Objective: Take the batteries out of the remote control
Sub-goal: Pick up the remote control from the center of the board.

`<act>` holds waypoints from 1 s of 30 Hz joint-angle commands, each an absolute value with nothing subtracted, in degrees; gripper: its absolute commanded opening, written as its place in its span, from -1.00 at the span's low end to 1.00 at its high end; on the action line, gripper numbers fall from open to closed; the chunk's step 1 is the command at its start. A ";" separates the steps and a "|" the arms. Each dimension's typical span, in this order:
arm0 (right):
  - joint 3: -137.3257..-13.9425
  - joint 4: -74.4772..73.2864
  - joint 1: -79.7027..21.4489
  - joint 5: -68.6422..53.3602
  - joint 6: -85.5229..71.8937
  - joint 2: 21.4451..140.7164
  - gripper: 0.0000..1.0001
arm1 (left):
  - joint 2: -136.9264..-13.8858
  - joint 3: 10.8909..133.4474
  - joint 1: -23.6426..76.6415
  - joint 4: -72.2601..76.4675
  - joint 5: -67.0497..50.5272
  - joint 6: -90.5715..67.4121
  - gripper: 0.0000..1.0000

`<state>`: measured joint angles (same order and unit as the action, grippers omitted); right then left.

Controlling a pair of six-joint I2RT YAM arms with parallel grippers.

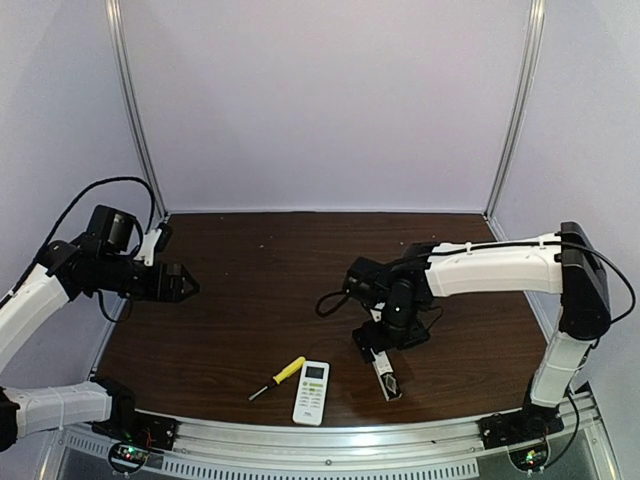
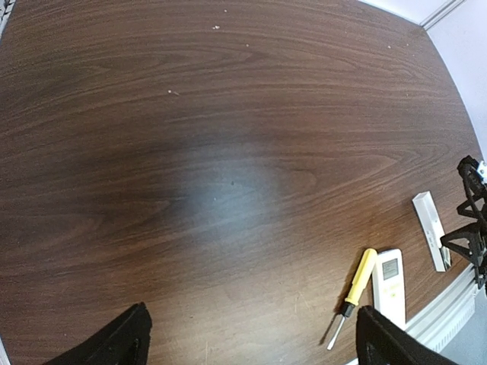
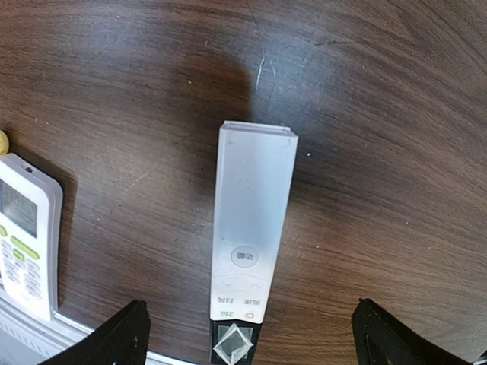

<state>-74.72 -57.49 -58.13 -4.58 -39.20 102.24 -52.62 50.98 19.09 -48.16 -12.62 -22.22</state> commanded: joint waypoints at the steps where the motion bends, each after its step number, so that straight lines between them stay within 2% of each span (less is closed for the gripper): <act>1: -74.50 -57.02 -58.45 -2.83 -35.64 103.13 0.84 | -51.73 50.45 19.34 -47.80 -11.76 -22.97 0.90; 9: -71.98 -53.75 -58.46 -6.09 -34.49 104.15 0.64 | -51.61 50.32 19.34 -47.62 -10.22 -23.87 0.90; 20: -70.56 -49.32 -58.40 -6.00 -36.00 107.35 0.17 | -52.30 50.19 19.34 -47.65 -9.98 -23.90 0.88; 23: -70.28 -49.06 -58.43 -5.67 -37.04 107.71 0.09 | -52.83 50.19 19.34 -47.60 -10.20 -23.83 0.88; 26: -69.83 -48.33 -58.44 -5.35 -37.89 107.48 -0.12 | -53.66 50.19 19.34 -47.67 -10.37 -23.73 0.88; 30: -69.45 -48.07 -58.40 -4.83 -38.18 107.54 -0.26 | -53.50 50.19 19.34 -47.64 -10.27 -23.73 0.88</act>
